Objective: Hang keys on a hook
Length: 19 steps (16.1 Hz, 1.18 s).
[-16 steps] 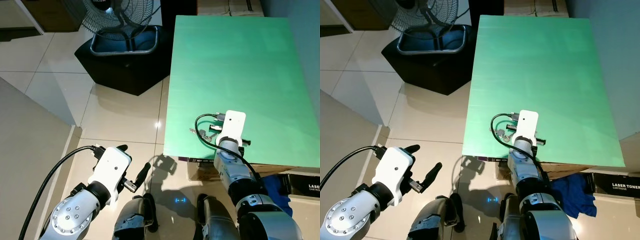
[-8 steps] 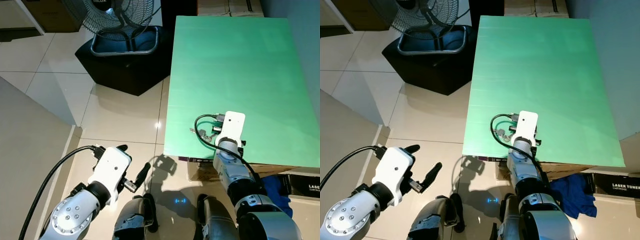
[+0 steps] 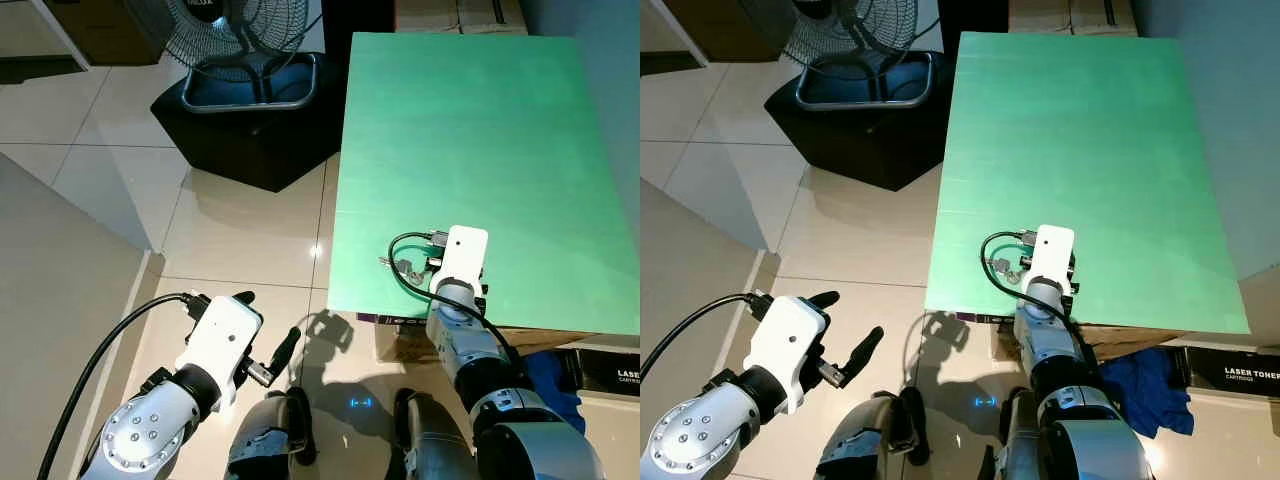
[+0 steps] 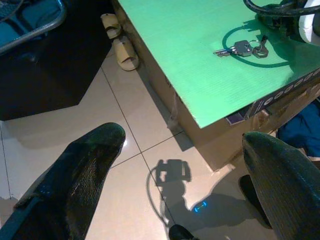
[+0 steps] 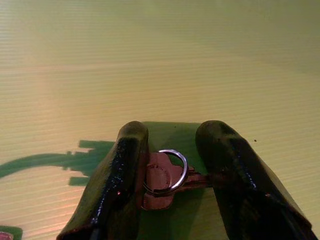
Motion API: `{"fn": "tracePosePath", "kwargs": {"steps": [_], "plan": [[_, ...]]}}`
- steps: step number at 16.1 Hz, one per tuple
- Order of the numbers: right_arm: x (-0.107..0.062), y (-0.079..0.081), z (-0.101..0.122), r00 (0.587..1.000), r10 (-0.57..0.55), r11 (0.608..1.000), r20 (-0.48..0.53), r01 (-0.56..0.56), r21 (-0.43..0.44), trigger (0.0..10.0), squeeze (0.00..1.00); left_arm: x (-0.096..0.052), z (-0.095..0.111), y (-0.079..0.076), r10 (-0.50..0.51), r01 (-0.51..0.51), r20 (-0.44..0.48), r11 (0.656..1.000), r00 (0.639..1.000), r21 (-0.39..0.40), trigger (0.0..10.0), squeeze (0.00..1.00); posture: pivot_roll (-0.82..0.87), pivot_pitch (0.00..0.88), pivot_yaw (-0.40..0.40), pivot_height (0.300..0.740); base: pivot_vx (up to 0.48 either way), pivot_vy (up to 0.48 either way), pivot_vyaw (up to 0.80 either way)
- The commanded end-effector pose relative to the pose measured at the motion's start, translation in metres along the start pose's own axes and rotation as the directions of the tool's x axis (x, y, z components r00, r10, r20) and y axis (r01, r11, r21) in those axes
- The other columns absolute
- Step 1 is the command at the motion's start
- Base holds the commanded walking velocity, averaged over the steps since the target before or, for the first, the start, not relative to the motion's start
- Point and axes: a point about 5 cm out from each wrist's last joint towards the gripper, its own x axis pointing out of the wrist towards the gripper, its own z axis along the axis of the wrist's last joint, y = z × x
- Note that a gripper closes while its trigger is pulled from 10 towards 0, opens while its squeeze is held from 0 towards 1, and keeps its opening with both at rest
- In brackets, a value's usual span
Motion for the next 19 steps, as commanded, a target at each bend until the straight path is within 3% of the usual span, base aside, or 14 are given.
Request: {"fn": "tracePosePath", "kwargs": {"steps": [1,2,3,4,10,13,15,19], "plan": [[-0.006,0.0,-0.02,0.996,-0.001,1.0,-0.089,0.0,-0.006,10.0,0.0,-0.003,-0.004,-0.001,0.003,-0.003,-0.02,1.0,1.0,-0.002,10.0,0.0,0.05,0.323,0.116,0.713,0.0,0.0,0.0],[-0.007,0.001,-0.021,0.995,0.001,1.0,-0.101,0.0,0.012,3.9,0.0,-0.003,-0.004,0.0,0.004,-0.004,-0.021,1.0,1.0,-0.001,10.0,0.0,0.06,0.325,0.115,0.713,0.0,0.0,0.0],[-0.007,0.001,-0.022,0.994,0.002,1.0,-0.105,0.0,0.02,3.9,0.0,-0.003,-0.004,0.0,0.005,-0.005,-0.021,1.0,1.0,-0.001,10.0,0.0,0.06,0.325,0.115,0.713,0.0,0.0,0.0],[-0.008,0.002,-0.023,0.994,0.017,0.999,-0.108,-0.013,0.041,0.0,0.0,-0.004,-0.003,0.0,0.005,-0.005,-0.021,1.0,1.0,0.0,10.0,0.0,0.06,0.326,0.115,0.713,0.0,0.0,0.0],[-0.009,0.005,-0.019,0.997,0.03,0.998,-0.074,-0.026,0.05,0.0,0.0,-0.004,-0.002,0.001,0.009,-0.009,-0.018,1.0,1.0,0.006,10.0,0.0,0.06,0.337,0.117,0.713,0.0,0.0,0.0],[-0.009,0.003,-0.016,0.999,0.019,1.0,-0.041,-0.018,0.022,0.0,0.0,-0.003,-0.002,0.001,0.011,-0.011,-0.018,1.0,1.0,0.005,10.0,0.0,0.06,0.338,0.117,0.713,0.0,0.0,0.0],[-0.008,0.004,-0.008,0.999,0.032,0.999,0.032,-0.031,-0.026,0.0,0.0,-0.003,-0.002,0.001,0.009,-0.009,-0.018,1.0,1.0,0.004,10.0,0.0,0.05,0.339,0.117,0.713,0.0,0.0,0.0],[-0.007,0.006,0.0,0.996,0.036,0.999,0.078,-0.034,-0.036,0.0,0.0,-0.001,-0.002,0.001,0.008,-0.008,-0.017,1.0,1.0,0.002,10.0,0.0,0.05,0.341,0.117,0.713,0.0,0.0,0.0]]}}
